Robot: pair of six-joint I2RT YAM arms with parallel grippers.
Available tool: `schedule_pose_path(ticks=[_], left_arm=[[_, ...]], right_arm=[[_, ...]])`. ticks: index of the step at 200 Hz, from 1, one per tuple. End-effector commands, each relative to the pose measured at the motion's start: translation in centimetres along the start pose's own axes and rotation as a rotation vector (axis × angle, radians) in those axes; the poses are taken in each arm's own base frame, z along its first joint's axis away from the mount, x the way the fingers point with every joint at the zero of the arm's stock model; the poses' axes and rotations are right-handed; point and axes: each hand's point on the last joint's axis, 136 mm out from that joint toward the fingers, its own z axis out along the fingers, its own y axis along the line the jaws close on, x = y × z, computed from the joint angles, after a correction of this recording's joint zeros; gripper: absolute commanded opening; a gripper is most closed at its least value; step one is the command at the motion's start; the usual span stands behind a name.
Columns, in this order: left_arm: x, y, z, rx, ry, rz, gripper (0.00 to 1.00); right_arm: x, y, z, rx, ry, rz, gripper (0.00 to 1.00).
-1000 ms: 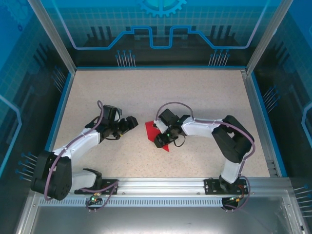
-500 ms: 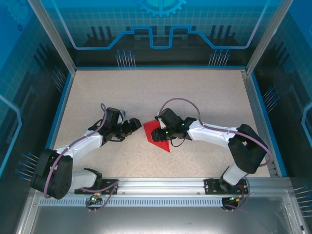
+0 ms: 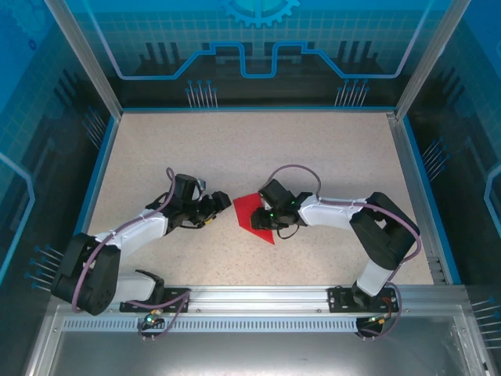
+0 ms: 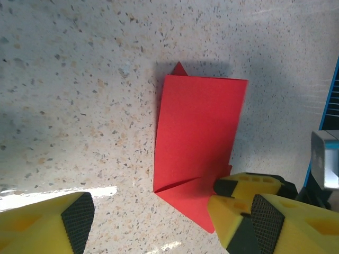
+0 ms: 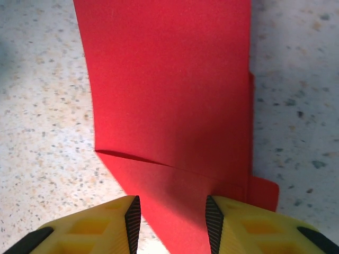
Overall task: Fold a paper plane with a square sheet of paper (pick it up from the middle)
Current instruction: Fold the wing for the fifth time at the center of the table.
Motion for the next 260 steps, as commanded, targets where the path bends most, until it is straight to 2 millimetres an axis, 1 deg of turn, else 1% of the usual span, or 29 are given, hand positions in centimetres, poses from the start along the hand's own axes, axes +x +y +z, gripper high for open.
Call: schedule_pose_path(ticks=[1, 43, 74, 104, 127, 155, 219, 260], left_arm=[[1.3, -0.6, 0.7, 0.041, 0.059, -0.004, 0.82], [2.6, -1.2, 2.2, 0.069, 0.125, -0.033, 0.78], [3.9, -2.0, 3.2, 0.073, 0.179, -0.047, 0.74], [4.8, -2.2, 4.3, 0.048, 0.201, -0.074, 0.72], [5.0, -2.2, 5.1, 0.031, 0.21, -0.098, 0.7], [4.7, -2.6, 5.8, 0.027, 0.211, -0.112, 0.68], [4.6, -2.6, 6.7, 0.013, 0.217, -0.123, 0.65], [4.2, -3.3, 7.1, 0.036, 0.214, -0.102, 0.53]], right_arm=[[0.4, -1.1, 1.1, -0.021, 0.014, 0.059, 0.4], [1.1, -2.6, 1.9, -0.095, 0.032, 0.158, 0.39], [1.2, -3.8, 1.9, -0.144, 0.037, 0.247, 0.39], [1.5, -4.7, 2.0, -0.161, 0.047, 0.304, 0.39], [1.6, -5.1, 2.0, -0.162, 0.053, 0.318, 0.39], [1.7, -5.3, 2.0, -0.163, 0.055, 0.32, 0.39], [2.0, -5.8, 2.0, -0.168, 0.062, 0.326, 0.39], [2.1, -5.9, 2.0, -0.179, 0.062, 0.319, 0.39]])
